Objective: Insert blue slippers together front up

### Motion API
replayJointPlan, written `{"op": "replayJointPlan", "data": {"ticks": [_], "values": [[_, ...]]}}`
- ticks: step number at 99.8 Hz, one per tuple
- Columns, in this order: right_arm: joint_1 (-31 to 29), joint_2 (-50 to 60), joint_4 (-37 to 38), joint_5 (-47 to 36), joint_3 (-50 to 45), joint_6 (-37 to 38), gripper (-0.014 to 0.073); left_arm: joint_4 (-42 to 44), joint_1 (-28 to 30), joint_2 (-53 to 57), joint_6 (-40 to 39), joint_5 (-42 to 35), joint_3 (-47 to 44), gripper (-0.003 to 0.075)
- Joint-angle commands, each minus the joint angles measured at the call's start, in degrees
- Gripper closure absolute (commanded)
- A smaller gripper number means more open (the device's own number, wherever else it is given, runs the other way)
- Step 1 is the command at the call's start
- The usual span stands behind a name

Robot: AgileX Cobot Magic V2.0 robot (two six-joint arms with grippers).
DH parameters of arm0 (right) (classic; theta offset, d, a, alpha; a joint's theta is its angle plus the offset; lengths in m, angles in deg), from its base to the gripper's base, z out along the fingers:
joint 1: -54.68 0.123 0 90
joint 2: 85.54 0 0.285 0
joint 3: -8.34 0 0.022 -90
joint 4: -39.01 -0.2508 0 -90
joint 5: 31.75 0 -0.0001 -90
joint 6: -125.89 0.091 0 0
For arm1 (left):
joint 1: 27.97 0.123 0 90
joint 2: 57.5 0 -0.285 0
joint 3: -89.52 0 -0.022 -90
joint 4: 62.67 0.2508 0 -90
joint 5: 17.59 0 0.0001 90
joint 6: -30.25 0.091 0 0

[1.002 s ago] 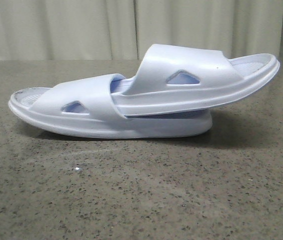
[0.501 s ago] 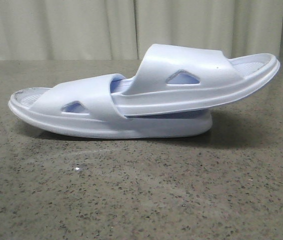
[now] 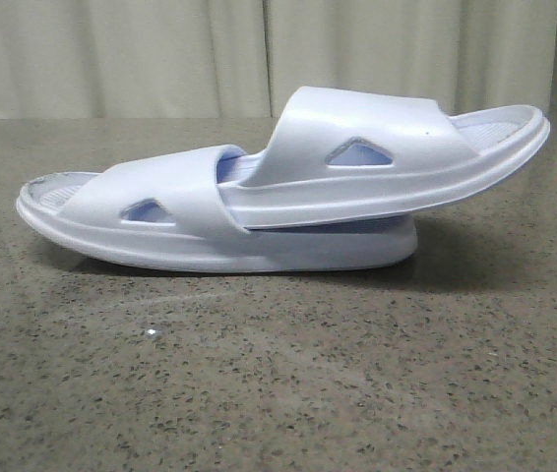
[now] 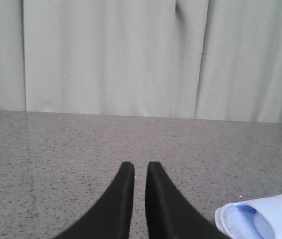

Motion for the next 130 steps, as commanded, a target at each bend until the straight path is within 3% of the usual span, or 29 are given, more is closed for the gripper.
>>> {"op": "replayJointPlan", "data": {"ticks": [1, 9, 16, 40, 50, 57, 80, 130], "values": [[-0.29, -0.59, 0.32, -2.93, 1.43, -0.88, 0.0701, -0.48, -1.44, 0.56, 0.18, -2.32, 1.05, 0.0704], [-0.29, -0.59, 0.32, -2.93, 1.43, -0.88, 0.0701, 4.31, -2.23, 1.75, -1.55, -2.06, 0.52, 0.0704], [-0.29, -0.59, 0.32, -2.93, 1.43, -0.88, 0.0701, 13.05, -2.74, 2.73, -8.17, -1.71, 0.13, 0.0704], [-0.29, -0.59, 0.32, -2.93, 1.43, -0.88, 0.0701, 57.93, -3.09, 5.40, -56.96, -0.74, -1.60, 0.0704], [-0.29, -0.59, 0.32, -2.93, 1.43, -0.88, 0.0701, 75.58, -3.09, 6.79, -73.57, -1.45, -3.18, 0.0704], [-0.29, -0.59, 0.32, -2.93, 1.43, -0.88, 0.0701, 83.10, -3.09, 7.67, -80.84, -3.66, -4.78, 0.0704], [-0.29, -0.59, 0.32, -2.93, 1.43, -0.88, 0.0701, 91.25, -3.09, 11.43, -83.50, -12.16, -9.83, 0.0704], [-0.29, -0.59, 0.32, -2.93, 1.43, -0.88, 0.0701, 91.14, -3.09, 16.44, -83.59, -10.97, -13.63, 0.0704]]}}
